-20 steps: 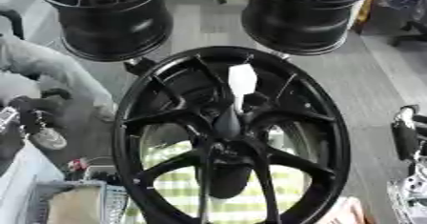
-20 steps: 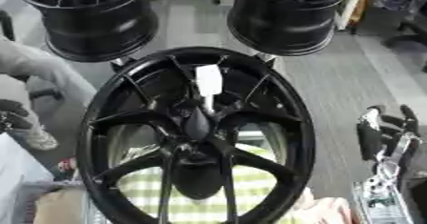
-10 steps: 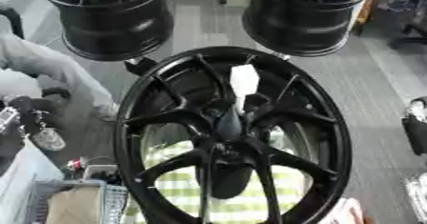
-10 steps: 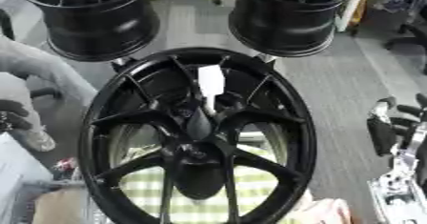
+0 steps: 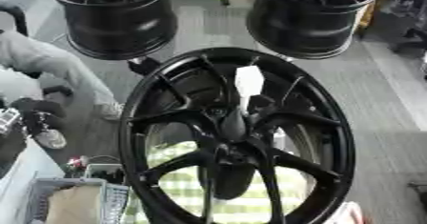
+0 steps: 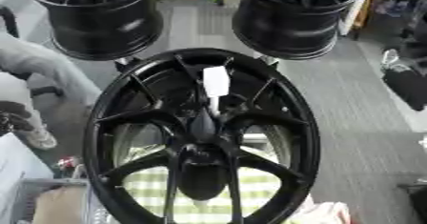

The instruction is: Pull the pin out of the wheel hub.

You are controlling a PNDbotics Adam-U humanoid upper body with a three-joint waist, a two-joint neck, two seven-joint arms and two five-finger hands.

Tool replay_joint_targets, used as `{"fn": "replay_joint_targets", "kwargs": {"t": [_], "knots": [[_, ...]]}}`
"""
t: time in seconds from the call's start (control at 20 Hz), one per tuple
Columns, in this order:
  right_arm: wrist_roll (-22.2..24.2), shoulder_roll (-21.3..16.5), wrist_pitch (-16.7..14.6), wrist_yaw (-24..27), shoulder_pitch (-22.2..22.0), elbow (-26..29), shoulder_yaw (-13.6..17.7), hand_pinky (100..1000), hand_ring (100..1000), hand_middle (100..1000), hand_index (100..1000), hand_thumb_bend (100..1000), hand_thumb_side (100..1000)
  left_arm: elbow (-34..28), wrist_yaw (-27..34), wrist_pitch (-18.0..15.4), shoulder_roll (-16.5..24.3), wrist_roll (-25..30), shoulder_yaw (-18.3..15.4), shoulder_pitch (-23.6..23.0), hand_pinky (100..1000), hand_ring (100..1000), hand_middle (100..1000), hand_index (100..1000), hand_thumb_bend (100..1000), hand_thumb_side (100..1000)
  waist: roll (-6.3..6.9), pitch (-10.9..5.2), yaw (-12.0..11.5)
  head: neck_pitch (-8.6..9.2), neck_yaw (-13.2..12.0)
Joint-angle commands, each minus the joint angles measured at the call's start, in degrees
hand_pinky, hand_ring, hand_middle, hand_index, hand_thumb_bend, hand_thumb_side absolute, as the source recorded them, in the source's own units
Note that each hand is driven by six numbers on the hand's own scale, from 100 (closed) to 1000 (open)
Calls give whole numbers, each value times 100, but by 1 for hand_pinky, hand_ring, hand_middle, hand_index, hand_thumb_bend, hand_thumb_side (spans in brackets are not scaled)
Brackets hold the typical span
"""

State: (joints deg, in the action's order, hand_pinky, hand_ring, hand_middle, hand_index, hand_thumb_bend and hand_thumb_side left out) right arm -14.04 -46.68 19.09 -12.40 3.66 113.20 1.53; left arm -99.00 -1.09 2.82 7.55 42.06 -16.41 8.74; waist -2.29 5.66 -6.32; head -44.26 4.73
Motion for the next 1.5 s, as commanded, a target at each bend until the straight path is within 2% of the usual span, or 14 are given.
{"fn": "replay_joint_targets", "kwargs": {"t": [0.05, 0.2, 0.3, 0.5, 0.7, 1.1, 1.5], "knots": [[1059, -883, -124, 150, 349, 138, -261, 710, 719, 829, 978, 100, 369, -109, -28, -19, 134, 57, 46, 70, 726, 599, 613, 730, 100, 901, -19, -40, -39, 15, 24], [2180, -1339, -185, 415, 912, 139, -637, 732, 740, 856, 980, 100, 338, -108, -34, -34, 148, 102, 85, 102, 727, 599, 613, 730, 100, 901, -48, -13, -114, 15, 56], [2771, -1460, -188, 478, 1278, 139, -844, 751, 756, 875, 987, 100, 365, -106, -34, -46, 162, 132, 116, 126, 727, 599, 613, 730, 100, 903, -65, 12, -164, 15, 82], [3812, -1414, -145, 346, 2003, 139, -1264, 767, 770, 893, 993, 116, 393, -81, -39, -87, 187, 218, 193, 164, 727, 599, 613, 731, 100, 904, -81, 61, -263, 15, 137], [4513, -1244, -89, 160, 2566, 139, -1589, 782, 785, 909, 1000, 207, 408, -59, -39, -125, 207, 256, 220, 193, 727, 599, 613, 731, 100, 903, -94, 95, -334, 15, 176], [5416, -779, -113, -289, 3280, 139, -2003, 796, 796, 926, 1000, 253, 359, -31, -44, -166, 206, 299, 247, 203, 728, 600, 613, 731, 100, 904, -78, 128, -359, 15, 195], [5685, -459, -73, -438, 3521, 137, -2187, 791, 794, 922, 1000, 257, 395, -15, -49, -171, 182, 327, 259, 187, 728, 600, 613, 731, 100, 909, -63, 127, -395, 15, 222]]}}
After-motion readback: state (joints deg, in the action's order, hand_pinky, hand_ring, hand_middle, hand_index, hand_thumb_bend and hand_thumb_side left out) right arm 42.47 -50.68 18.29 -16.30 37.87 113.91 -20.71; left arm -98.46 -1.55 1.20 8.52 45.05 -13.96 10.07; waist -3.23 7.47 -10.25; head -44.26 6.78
